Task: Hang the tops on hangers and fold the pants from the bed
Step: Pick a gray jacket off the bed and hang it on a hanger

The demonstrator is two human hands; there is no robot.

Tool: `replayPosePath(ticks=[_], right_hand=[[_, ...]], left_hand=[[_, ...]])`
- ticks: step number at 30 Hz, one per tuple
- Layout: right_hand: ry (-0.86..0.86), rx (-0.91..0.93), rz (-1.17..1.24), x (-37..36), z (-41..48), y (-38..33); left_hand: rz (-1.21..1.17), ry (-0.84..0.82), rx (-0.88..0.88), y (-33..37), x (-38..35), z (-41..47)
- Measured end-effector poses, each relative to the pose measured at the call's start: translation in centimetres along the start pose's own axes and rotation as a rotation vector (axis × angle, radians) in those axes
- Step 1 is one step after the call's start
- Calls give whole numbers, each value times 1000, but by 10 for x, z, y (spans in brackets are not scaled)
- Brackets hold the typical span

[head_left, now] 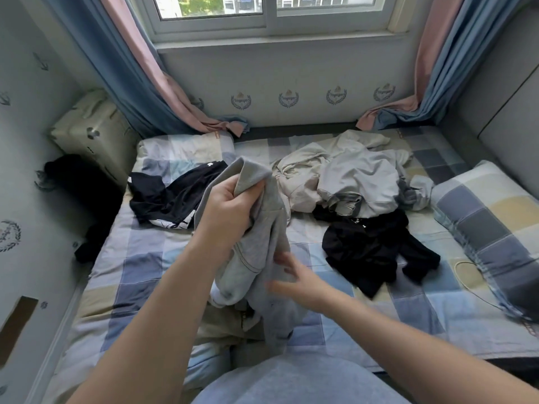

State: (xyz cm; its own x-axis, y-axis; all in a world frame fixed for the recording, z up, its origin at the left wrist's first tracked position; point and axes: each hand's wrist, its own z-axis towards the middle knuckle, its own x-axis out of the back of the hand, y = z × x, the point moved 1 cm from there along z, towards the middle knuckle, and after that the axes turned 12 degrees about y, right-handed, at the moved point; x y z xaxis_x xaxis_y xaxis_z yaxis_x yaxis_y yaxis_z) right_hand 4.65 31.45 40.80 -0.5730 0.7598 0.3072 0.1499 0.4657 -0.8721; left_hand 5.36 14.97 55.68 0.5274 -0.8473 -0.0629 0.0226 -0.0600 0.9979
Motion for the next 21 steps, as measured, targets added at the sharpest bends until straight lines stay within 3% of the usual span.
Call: replayPosePath(ticks=[4, 11, 16, 21], right_hand=[[219, -55, -66, -11, 11, 7], [413, 118, -345, 39, 21, 5], [510, 243, -513, 92, 10, -21], [469, 397, -326, 121, 4, -63]], left_hand=[[-129, 3, 30, 29, -7, -7], [-165, 101, 67, 32, 5, 6], [29, 155, 79, 7, 26, 27], [272, 144, 100, -24, 43, 39]])
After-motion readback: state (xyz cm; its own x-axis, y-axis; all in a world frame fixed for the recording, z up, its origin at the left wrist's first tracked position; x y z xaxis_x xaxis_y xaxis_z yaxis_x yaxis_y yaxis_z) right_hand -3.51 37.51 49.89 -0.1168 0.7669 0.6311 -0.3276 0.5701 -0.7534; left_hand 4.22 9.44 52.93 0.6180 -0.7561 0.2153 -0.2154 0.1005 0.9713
